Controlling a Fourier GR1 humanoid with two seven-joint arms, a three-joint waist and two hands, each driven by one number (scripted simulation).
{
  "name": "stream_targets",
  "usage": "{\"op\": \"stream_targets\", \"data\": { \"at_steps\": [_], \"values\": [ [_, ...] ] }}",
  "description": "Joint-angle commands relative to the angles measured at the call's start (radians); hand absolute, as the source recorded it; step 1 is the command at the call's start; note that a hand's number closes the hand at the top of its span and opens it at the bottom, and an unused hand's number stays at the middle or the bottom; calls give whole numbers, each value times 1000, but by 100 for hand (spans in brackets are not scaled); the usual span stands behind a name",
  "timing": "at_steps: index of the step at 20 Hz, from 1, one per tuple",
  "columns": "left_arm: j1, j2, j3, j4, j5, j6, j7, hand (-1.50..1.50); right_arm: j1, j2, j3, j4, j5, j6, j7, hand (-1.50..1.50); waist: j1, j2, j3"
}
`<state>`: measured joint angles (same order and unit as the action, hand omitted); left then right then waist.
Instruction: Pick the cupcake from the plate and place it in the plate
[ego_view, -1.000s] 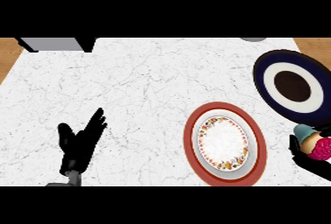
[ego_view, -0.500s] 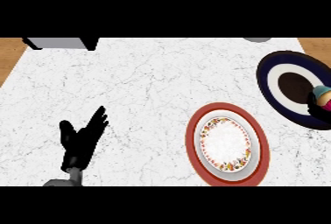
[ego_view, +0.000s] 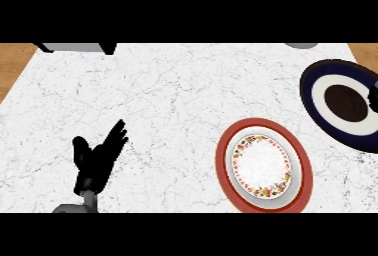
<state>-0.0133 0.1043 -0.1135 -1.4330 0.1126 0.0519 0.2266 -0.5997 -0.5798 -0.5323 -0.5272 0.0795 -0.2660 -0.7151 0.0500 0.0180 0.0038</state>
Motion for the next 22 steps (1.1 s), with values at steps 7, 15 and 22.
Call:
{"op": "stream_targets", "data": {
  "at_steps": [7, 15, 22],
  "values": [
    [-32, -15, -22, 21, -16, -8, -2, 0, -121, -89, 155, 277, 189, 94, 124, -150, 40, 16, 3],
    [-10, -2, 5, 10, 9, -22, -10, 0, -157, -53, 6, 292, 30, 242, -74, -150, 26, 13, 5],
    [-38, -9, 3, 47, -13, -10, -22, 0, -128, -119, -101, 360, -74, 388, -83, -150, 13, 18, 5]
  ]
}}
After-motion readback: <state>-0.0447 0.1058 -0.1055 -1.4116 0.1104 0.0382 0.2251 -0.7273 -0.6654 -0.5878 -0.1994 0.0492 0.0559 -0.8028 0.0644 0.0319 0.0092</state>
